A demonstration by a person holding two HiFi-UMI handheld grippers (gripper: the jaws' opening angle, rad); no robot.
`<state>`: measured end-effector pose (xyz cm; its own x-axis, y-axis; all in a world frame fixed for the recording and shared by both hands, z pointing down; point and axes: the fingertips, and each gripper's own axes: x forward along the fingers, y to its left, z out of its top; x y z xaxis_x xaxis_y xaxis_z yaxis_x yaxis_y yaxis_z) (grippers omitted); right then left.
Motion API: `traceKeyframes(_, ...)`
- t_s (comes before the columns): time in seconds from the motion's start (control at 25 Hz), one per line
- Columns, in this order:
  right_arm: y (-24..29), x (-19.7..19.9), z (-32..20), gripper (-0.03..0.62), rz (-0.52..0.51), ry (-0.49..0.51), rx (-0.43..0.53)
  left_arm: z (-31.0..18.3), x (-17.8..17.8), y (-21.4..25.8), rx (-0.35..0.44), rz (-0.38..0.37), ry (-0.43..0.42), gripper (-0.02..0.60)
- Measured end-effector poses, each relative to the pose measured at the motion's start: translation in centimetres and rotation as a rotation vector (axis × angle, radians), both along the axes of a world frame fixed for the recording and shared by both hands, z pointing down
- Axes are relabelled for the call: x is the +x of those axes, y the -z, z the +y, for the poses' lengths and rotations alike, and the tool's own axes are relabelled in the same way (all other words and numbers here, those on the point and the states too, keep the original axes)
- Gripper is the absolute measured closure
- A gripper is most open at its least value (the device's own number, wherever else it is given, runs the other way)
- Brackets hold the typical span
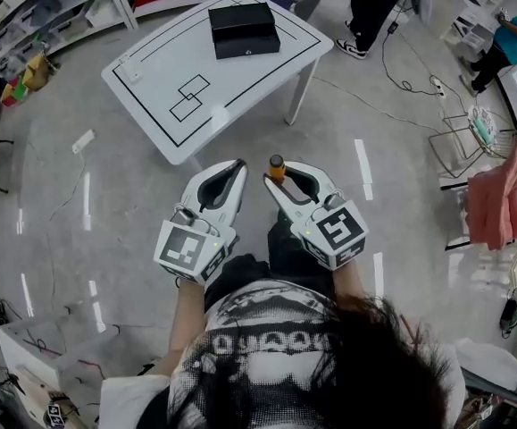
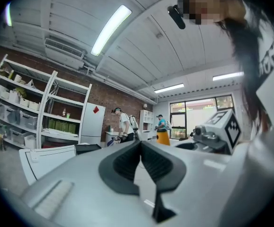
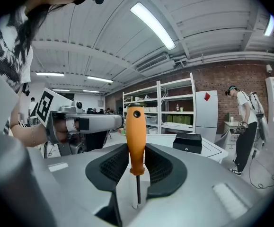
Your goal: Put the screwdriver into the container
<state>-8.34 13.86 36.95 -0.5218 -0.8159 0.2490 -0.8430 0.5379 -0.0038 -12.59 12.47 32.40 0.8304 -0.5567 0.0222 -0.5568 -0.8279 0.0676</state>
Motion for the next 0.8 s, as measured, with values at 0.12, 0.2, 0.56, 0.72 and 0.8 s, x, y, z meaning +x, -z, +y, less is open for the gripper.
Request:
traceKeyframes(0.12,-0.3,1.9,-2.6,0.49,-0.007,0.02,-0.004,-2.7,1.8,-0.4,-0.008,-0.011,0.021,0.581)
traceKeyframes(0.2,-0.7,3.5,-4.6,0.49,-0.005,0.036,-0.01,-4.8,3.5,-0.7,-0.015,-0.017,0.035,0.581)
traceKeyframes(0.56,-0.7,12.4,-13.0,0.49,-0.008,0.087,-0.018,-12.5,12.0,-0.5,-0.025,-0.024,0.088,0.581)
traceKeyframes(0.72,-1.3,15.4,-15.9,0.49,-0.013,0.112,-0.026,-15.4,14.8,-1.0,-0.034,-0.039,0.122,0.581)
traceKeyframes(0.8,-1.4,16.6,-17.3,0.49,-0.014,0.128,-0.026,-16.6,15.9,-1.0,-0.035,-0.039,0.139,0.581)
